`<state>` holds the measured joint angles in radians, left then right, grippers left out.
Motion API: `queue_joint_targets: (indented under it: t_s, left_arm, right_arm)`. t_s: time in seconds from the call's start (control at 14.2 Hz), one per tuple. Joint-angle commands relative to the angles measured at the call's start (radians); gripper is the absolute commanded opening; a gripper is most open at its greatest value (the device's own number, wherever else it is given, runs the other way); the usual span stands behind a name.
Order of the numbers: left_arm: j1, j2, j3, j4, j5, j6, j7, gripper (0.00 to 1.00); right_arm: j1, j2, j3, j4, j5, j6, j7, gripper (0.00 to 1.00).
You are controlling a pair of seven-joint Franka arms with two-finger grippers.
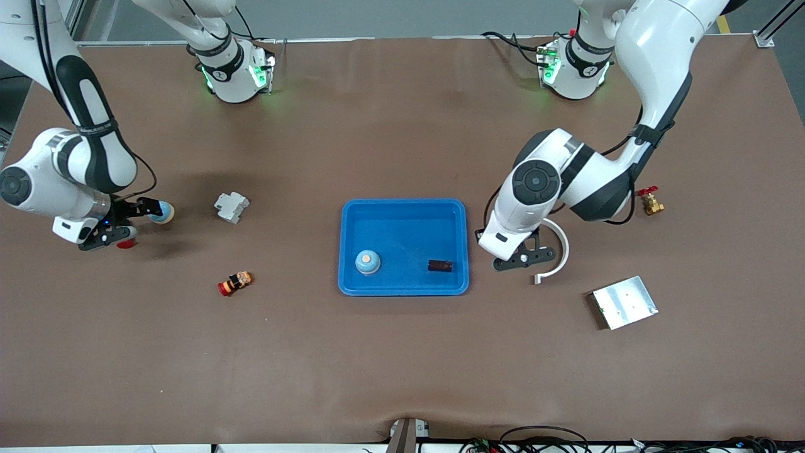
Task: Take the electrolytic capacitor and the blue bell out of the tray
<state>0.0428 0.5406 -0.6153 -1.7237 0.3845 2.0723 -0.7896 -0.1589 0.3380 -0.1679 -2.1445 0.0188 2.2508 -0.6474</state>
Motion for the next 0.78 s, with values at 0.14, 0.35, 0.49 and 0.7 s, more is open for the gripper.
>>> queue_joint_targets:
  t_s: [0.14,0.35,0.49,0.7]
  left_arm:
    - [0.297,-0.174,-0.142,-0.346,0.019,0.306,0.237,0.0]
    - [0.356,-0.183,-0.181,-0.451,0.024,0.436,0.242,0.0]
    - [0.354,-0.18,-0.181,-0.476,0.045,0.454,0.24,0.0]
    - [0.358,-0.151,-0.176,-0.519,0.138,0.518,0.216,0.0]
  right_arm:
    - [0.169,-0.004,0.025,0.242,0.016,-0.298,0.341,1.0]
    - [0.329,-0.005,0.031,0.328,0.104,-0.396,0.68,1.0]
    - [0.451,-0.002,0.033,0.347,0.143,-0.378,0.869,1.0]
    - [0.565,0.048,0.033,0.415,0.202,-0.323,1.107,1.0]
